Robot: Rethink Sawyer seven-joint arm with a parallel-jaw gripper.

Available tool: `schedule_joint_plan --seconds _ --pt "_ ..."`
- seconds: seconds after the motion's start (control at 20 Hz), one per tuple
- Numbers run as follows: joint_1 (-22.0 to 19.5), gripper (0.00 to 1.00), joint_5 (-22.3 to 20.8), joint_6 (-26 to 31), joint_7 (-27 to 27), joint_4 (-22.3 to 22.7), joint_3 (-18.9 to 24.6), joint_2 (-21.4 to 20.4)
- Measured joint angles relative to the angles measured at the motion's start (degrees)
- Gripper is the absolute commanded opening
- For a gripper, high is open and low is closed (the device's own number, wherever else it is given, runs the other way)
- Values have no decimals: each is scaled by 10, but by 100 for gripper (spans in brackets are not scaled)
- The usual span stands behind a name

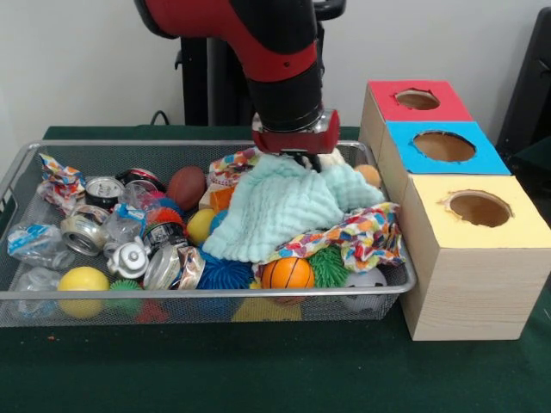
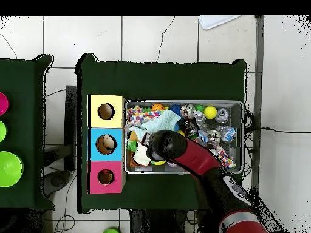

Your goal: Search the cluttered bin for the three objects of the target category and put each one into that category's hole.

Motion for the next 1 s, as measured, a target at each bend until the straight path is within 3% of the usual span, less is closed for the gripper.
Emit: schedule_joint_plan --seconds 0.4,1.0 --pt "-11 0 -130 57 0 -61 -51 18" --pt "-46 0 -234 85 0 -146 -61 26"
